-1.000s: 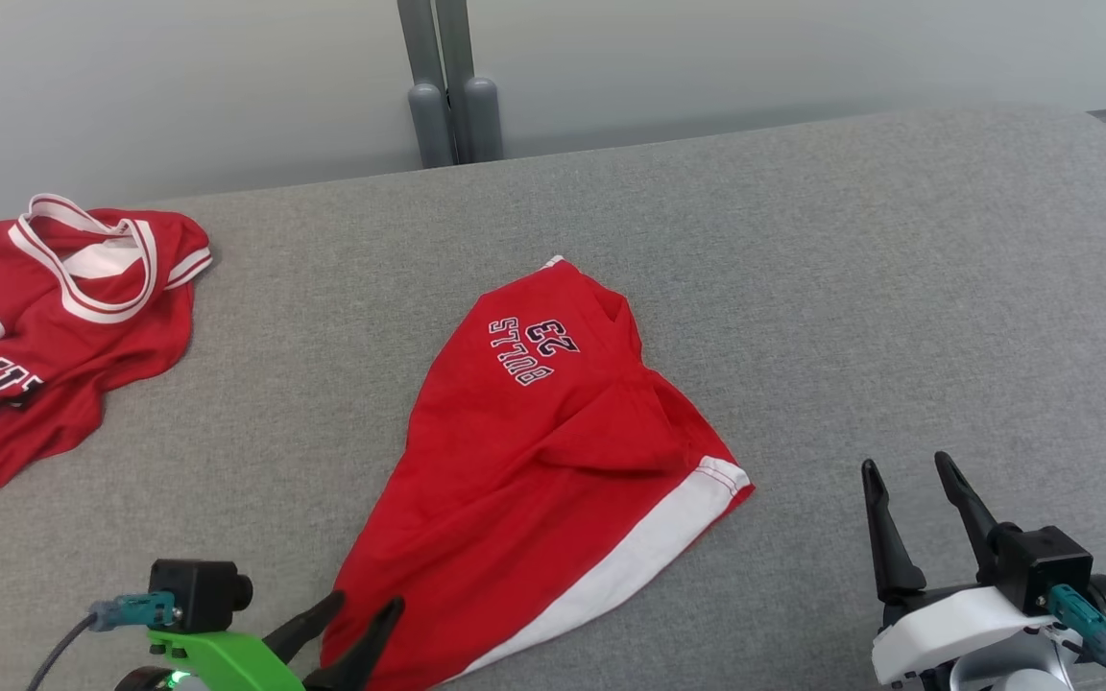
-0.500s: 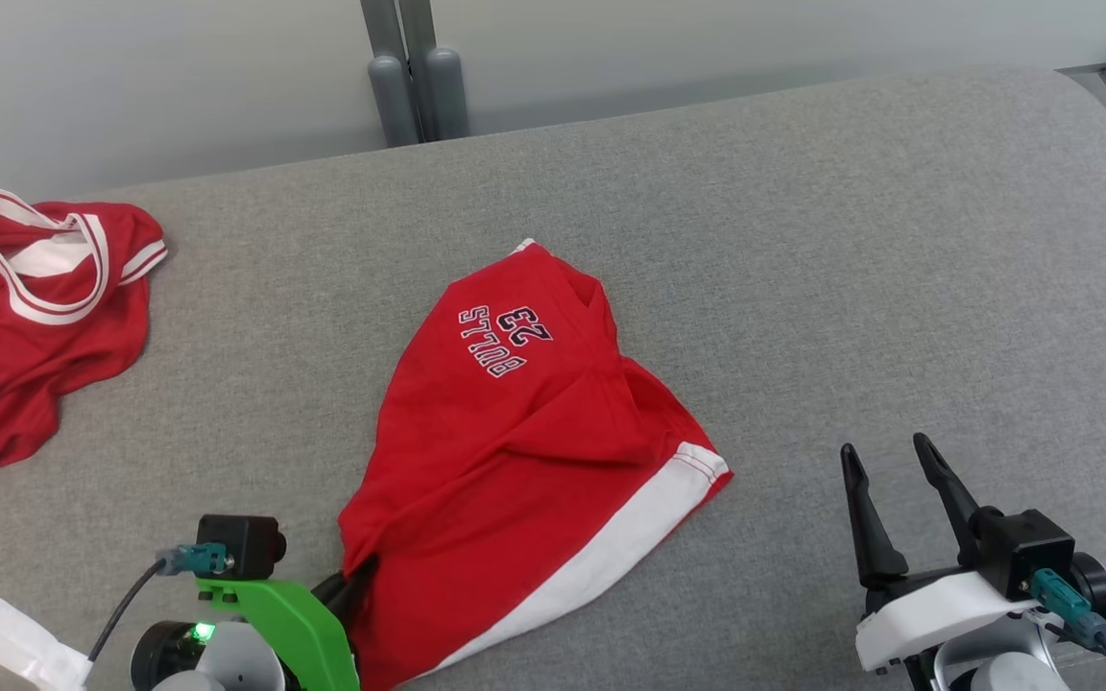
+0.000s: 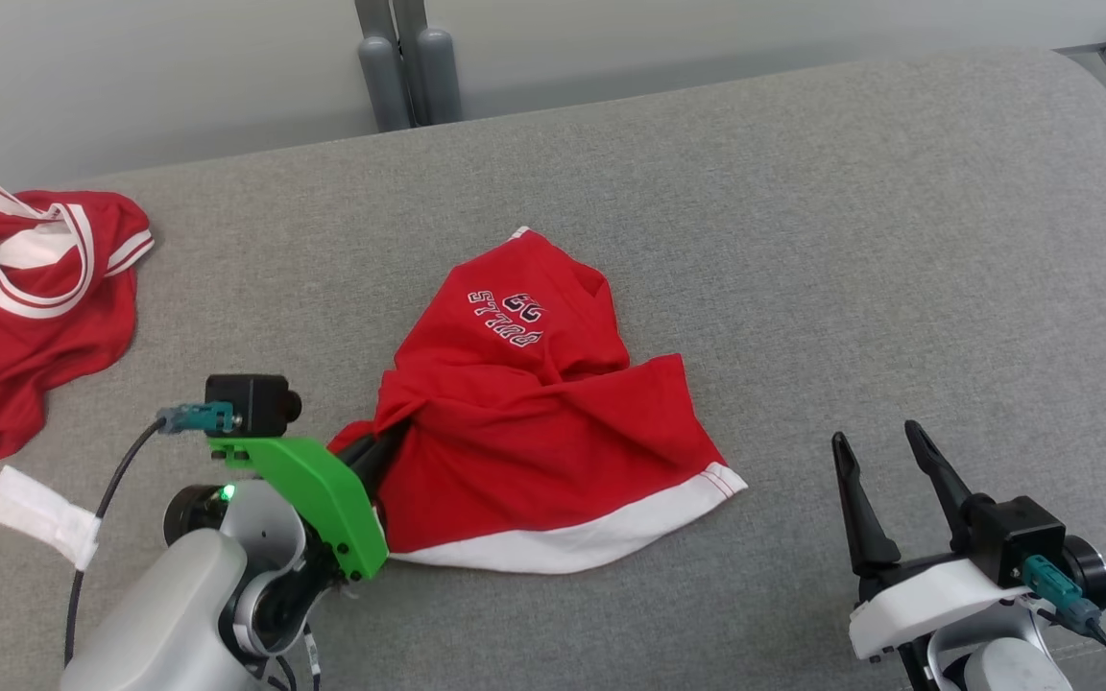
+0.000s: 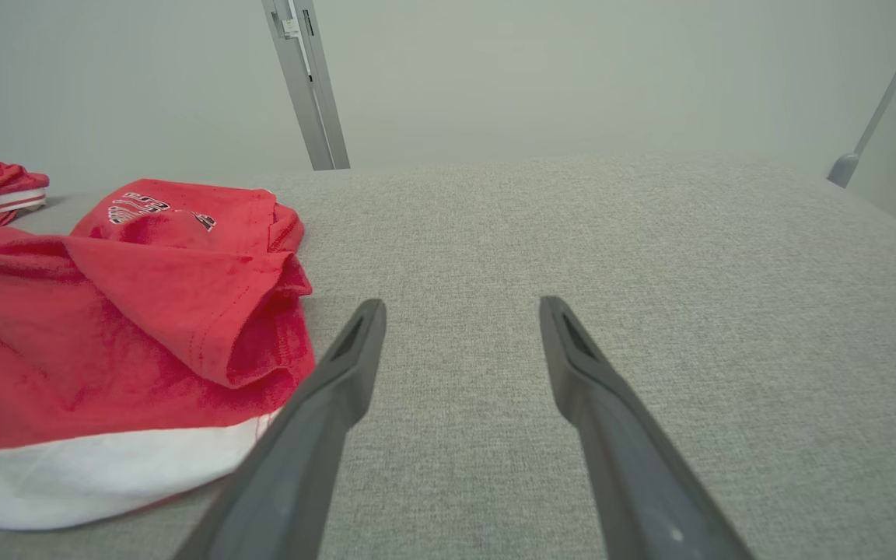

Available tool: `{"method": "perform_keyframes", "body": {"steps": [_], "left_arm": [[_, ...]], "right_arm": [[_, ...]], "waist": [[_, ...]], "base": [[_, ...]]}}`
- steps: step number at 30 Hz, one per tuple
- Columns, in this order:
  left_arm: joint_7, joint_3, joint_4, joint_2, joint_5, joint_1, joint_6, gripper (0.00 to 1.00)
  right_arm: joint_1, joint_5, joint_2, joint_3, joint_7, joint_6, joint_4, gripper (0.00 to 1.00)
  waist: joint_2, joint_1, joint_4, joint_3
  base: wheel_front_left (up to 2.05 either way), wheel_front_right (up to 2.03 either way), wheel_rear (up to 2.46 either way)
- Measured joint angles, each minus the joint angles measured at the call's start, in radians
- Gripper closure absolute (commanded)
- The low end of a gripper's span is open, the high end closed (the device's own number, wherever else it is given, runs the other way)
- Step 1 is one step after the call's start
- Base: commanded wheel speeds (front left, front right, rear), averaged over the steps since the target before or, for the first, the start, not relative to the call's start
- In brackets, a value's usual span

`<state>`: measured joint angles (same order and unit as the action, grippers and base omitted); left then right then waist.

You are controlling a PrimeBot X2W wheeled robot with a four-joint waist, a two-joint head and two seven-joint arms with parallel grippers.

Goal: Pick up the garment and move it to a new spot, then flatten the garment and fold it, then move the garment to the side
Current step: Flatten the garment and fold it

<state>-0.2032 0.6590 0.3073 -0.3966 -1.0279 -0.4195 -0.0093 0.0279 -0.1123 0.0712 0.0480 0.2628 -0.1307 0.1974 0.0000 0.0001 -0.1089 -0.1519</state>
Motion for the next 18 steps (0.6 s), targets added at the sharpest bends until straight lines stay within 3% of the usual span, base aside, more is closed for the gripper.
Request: {"method": "perform_keyframes", "body": {"steps": [7, 8, 9, 10, 15, 18], "left_arm": [[0.004, 0.016, 0.203, 0.107, -0.008, -0.110, -0.018, 0.72], [0.020, 0.019, 0.234, 0.119, 0.001, -0.119, -0.022, 0.58], [0.048, 0.018, 0.271, 0.135, 0.010, -0.128, -0.026, 0.10], [0.086, 0.012, 0.303, 0.153, 0.016, -0.132, -0.028, 0.00], [0.320, -0.063, 0.337, 0.182, 0.019, -0.122, -0.044, 0.00], [0.428, -0.136, 0.270, 0.156, -0.021, -0.031, -0.069, 0.00]], "right_arm": [[0.021, 0.000, 0.000, 0.023, 0.000, 0.000, 0.005, 0.00], [0.021, 0.000, 0.000, 0.026, 0.000, 0.000, 0.005, 0.00], [0.021, 0.000, 0.000, 0.027, 0.000, 0.000, 0.007, 0.00], [0.022, 0.000, -0.001, 0.030, 0.000, 0.000, 0.008, 0.00], [0.019, -0.002, -0.003, 0.025, 0.000, 0.000, 0.011, 0.00], [0.000, -0.002, -0.004, 0.010, 0.000, 0.000, 0.011, 0.00]], "waist": [[0.0000, 0.0000, -0.016, -0.017], [0.0000, 0.0000, -0.018, -0.019], [0.0000, 0.0000, -0.021, -0.021], [0.0000, 0.0000, -0.024, -0.022], [0.0000, 0.0000, -0.041, -0.012], [0.0000, 0.0000, -0.047, 0.007]], "base": [[0.00, 0.00, 0.00], [0.00, 0.00, 0.00], [0.00, 0.00, 0.00], [0.00, 0.00, 0.00], [0.00, 0.00, 0.00], [0.00, 0.00, 0.00]]}}
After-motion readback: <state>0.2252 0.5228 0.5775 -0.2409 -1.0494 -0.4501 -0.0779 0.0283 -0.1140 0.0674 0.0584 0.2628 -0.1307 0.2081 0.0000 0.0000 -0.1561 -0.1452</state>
